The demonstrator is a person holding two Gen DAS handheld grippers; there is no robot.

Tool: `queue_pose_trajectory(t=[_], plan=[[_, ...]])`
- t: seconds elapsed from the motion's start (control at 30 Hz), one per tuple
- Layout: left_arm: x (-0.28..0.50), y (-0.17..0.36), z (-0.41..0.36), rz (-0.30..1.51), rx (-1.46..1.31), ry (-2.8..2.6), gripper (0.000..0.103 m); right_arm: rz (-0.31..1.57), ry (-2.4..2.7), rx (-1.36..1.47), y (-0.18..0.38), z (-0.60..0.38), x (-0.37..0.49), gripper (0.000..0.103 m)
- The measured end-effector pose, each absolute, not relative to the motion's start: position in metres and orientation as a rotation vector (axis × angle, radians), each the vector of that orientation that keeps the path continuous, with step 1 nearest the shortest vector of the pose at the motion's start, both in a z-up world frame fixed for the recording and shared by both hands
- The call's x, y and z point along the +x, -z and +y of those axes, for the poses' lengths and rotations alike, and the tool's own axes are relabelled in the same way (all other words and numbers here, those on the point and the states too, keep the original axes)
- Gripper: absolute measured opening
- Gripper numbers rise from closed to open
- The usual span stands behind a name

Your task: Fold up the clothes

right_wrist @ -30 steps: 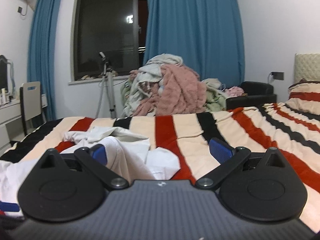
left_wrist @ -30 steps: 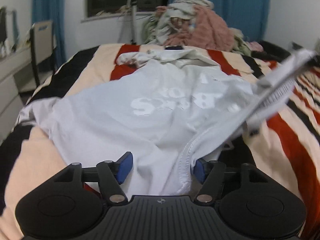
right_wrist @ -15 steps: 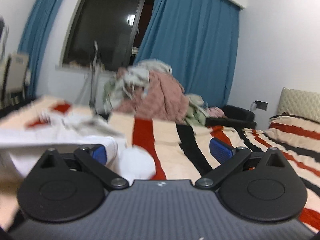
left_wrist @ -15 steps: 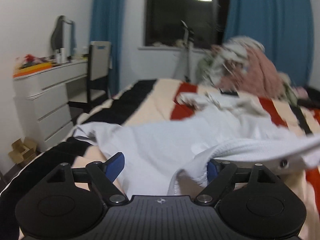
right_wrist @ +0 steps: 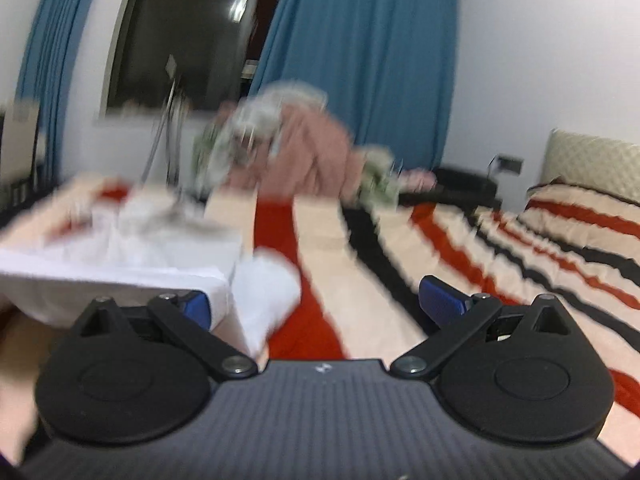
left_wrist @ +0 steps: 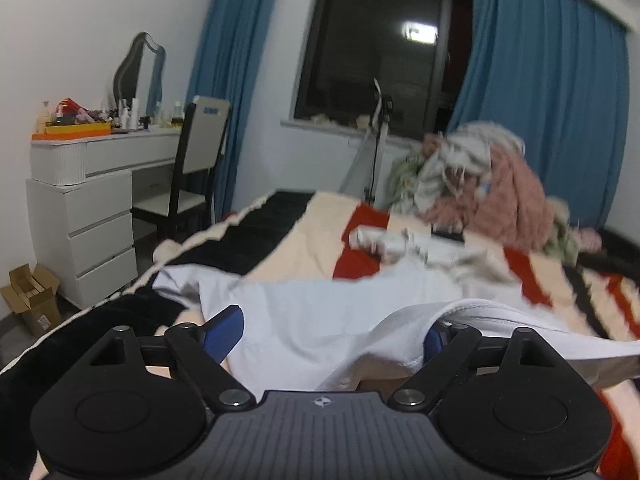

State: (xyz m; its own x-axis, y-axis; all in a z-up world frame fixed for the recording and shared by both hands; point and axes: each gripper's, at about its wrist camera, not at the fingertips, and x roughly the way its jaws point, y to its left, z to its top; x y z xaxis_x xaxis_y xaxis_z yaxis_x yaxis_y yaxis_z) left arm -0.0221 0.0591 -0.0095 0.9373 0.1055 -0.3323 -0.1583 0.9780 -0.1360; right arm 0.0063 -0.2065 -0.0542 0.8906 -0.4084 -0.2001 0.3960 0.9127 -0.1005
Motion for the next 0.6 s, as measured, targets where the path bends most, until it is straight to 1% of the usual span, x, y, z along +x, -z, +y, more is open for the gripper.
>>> queue_pose_trajectory(t=[0.13,0.23,0.43,0.5,0.6], plan=[[-0.038,-0.036,0.059,0.199,-0.223,-0.151,0.09,0.083,0.439,-0.016,-0.008,-0.203,-0.012,0.103],[-0.047,-0.09,0.058,0.092,-0.261,-0.175,0.091,0.005,0.422,0.012,-0.068,-0.206,-0.019,0.103],[-0.058,-0.232,0.068,-0.085,-0.329,-0.15,0.093,-0.167,0.359,0.018,-0.208,-0.21,-0.04,0.103],[-0.068,-0.283,0.068,-0.161,-0.321,-0.136,0.095,-0.22,0.338,0.016,-0.252,-0.213,-0.048,0.103],[-0.076,-0.348,0.062,-0.227,-0.299,-0.104,0.096,-0.282,0.311,0.03,-0.315,-0.222,-0.058,0.103]])
